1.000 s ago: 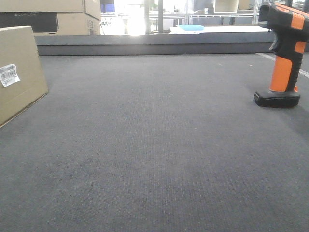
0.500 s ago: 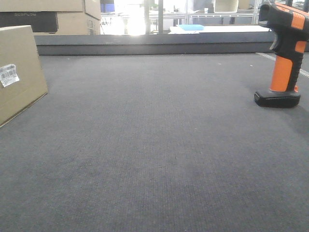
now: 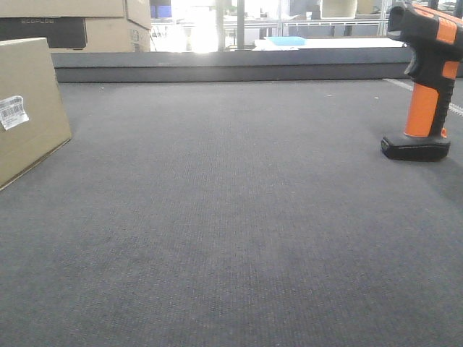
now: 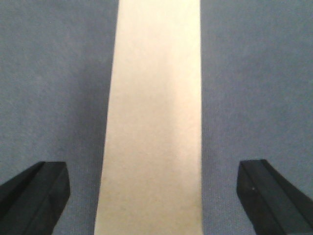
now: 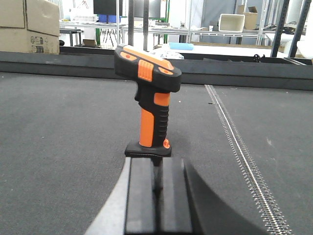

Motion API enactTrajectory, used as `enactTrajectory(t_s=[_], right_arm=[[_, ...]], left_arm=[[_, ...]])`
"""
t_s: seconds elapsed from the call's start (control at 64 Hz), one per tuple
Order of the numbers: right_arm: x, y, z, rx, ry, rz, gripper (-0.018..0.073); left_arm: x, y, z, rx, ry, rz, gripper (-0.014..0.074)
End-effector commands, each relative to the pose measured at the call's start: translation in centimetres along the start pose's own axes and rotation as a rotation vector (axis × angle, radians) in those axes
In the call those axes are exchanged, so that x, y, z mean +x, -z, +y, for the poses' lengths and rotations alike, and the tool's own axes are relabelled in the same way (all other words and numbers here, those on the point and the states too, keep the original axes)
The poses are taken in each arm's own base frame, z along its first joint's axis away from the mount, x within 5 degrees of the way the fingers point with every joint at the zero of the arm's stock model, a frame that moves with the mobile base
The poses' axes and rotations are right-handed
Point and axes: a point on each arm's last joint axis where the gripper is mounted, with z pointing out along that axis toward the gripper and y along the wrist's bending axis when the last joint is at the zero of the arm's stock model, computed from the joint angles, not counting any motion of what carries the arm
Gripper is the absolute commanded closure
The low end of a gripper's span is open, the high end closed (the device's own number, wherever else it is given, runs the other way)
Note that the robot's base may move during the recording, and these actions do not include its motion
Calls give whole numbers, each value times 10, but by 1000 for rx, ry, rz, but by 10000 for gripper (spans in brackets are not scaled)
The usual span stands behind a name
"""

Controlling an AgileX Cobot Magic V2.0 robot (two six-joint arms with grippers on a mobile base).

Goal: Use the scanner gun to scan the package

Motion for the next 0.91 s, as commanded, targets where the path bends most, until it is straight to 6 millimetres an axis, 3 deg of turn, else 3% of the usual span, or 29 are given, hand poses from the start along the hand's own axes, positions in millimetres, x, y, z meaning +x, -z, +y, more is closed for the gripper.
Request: enactTrajectory(t_s=[0.0, 0.219, 0.313, 0.391, 0.547, 0.719, 0.891], right_arm=[[-2, 0, 0, 1, 1, -19, 727], [-2, 0, 0, 1, 1, -19, 727], [-2, 0, 0, 1, 1, -19, 727], [-2, 0, 0, 1, 1, -19, 727], [-2, 0, 0, 1, 1, -19, 727], [-2, 0, 0, 1, 1, -19, 727], [-2, 0, 0, 1, 1, -19, 727]], left_arm=[[0, -7, 0, 3, 10, 23, -4], [4, -26, -1, 2, 7, 97, 1], [4, -27, -2, 5, 11, 105, 78], [4, -27, -2, 8, 14, 106, 228], [5, -27, -3, 23, 28, 107, 708], [4, -22, -6, 53, 69, 100, 707], [-2, 3, -21, 180, 268, 92, 707]])
